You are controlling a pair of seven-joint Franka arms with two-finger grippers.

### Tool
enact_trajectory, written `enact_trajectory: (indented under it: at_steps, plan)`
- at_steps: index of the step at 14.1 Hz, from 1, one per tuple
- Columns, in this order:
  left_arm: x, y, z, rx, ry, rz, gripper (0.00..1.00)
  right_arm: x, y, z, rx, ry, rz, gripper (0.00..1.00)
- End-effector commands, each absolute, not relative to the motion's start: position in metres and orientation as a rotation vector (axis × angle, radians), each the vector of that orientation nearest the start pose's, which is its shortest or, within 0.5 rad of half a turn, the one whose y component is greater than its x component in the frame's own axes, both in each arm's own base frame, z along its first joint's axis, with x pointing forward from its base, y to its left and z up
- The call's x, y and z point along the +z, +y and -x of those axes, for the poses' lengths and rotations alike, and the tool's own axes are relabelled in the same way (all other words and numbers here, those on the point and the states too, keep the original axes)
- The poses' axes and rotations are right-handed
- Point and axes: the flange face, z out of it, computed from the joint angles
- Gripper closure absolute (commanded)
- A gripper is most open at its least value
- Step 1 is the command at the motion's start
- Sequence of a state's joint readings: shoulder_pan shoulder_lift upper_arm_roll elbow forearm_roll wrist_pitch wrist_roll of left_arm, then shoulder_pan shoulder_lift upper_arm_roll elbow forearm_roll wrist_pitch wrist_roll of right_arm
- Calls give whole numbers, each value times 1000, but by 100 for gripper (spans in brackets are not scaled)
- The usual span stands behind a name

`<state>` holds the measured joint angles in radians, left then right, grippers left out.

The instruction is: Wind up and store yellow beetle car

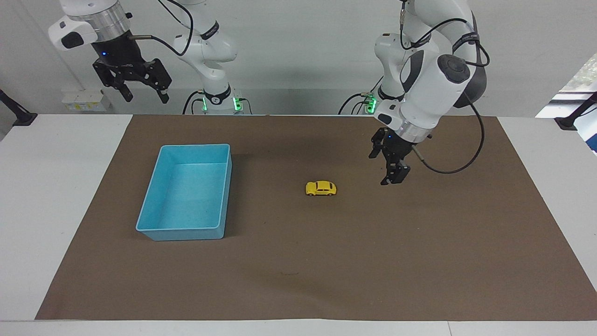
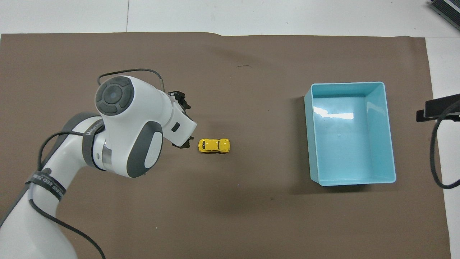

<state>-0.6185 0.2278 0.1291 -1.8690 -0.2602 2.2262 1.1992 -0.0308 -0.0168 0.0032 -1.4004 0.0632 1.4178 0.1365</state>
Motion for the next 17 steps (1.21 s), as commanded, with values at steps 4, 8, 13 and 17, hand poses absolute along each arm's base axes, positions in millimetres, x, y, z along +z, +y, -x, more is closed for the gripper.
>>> enact_trajectory:
  at_steps: [4,8,13,17]
  plan:
    - [360,-341,-500,-382,2264,2299,0,701,-9,-525,-43,261,3052,0]
    - [314,-361,-472,-391,2223,2305,0,701,-9,-525,-45,261,3051,0]
    - [296,-365,-467,-398,2191,2318,0,701,-9,-525,-45,261,3051,0]
    - [308,-368,-469,-418,2164,2351,1,701,-10,-525,-45,263,3051,0]
